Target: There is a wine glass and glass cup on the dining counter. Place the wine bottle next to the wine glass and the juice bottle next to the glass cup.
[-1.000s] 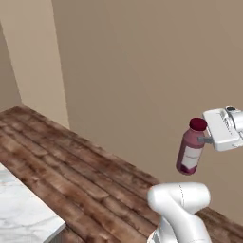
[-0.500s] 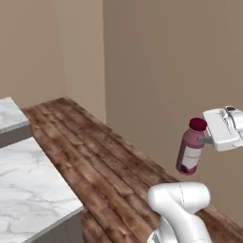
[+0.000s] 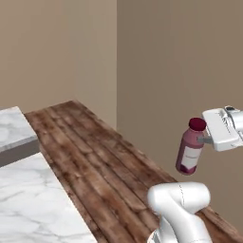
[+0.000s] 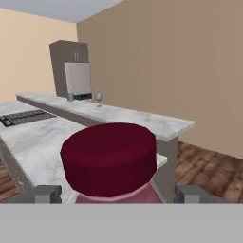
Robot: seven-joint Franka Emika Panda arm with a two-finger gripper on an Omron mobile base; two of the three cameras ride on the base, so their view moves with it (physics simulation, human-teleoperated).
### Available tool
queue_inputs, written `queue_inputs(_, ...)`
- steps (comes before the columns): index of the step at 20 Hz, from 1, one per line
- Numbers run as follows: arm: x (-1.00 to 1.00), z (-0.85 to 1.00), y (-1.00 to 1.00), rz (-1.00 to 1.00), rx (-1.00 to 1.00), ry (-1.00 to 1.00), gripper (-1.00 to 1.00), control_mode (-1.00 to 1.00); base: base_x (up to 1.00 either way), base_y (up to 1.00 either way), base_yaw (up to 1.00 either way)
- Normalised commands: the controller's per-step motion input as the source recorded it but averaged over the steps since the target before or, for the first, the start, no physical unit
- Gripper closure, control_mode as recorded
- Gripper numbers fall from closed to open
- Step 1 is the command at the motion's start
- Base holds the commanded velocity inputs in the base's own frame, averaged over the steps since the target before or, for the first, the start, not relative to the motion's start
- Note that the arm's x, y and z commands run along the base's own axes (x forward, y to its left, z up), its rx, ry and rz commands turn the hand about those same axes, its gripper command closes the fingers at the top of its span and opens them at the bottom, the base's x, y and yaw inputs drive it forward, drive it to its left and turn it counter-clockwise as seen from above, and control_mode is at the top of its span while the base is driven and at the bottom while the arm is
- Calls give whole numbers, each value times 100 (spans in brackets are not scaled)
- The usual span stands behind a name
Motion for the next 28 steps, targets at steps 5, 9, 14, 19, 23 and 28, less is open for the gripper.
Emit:
queue_inputs(5,0,0,0,0,0,0,100,100,81,-3,7)
queue_inputs(9,0,0,0,0,0,0,100,100,81,-4,10)
queue_inputs(14,0,0,0,0,0,0,100,100,78,-6,15)
queue_inputs(19,0,0,0,0,0,0,100,100,78,-7,13)
queue_inputs(23,0,0,0,0,0,0,100,100,79,-7,11)
queue_inputs(28,0,0,0,0,0,0,100,100,79,-7,12)
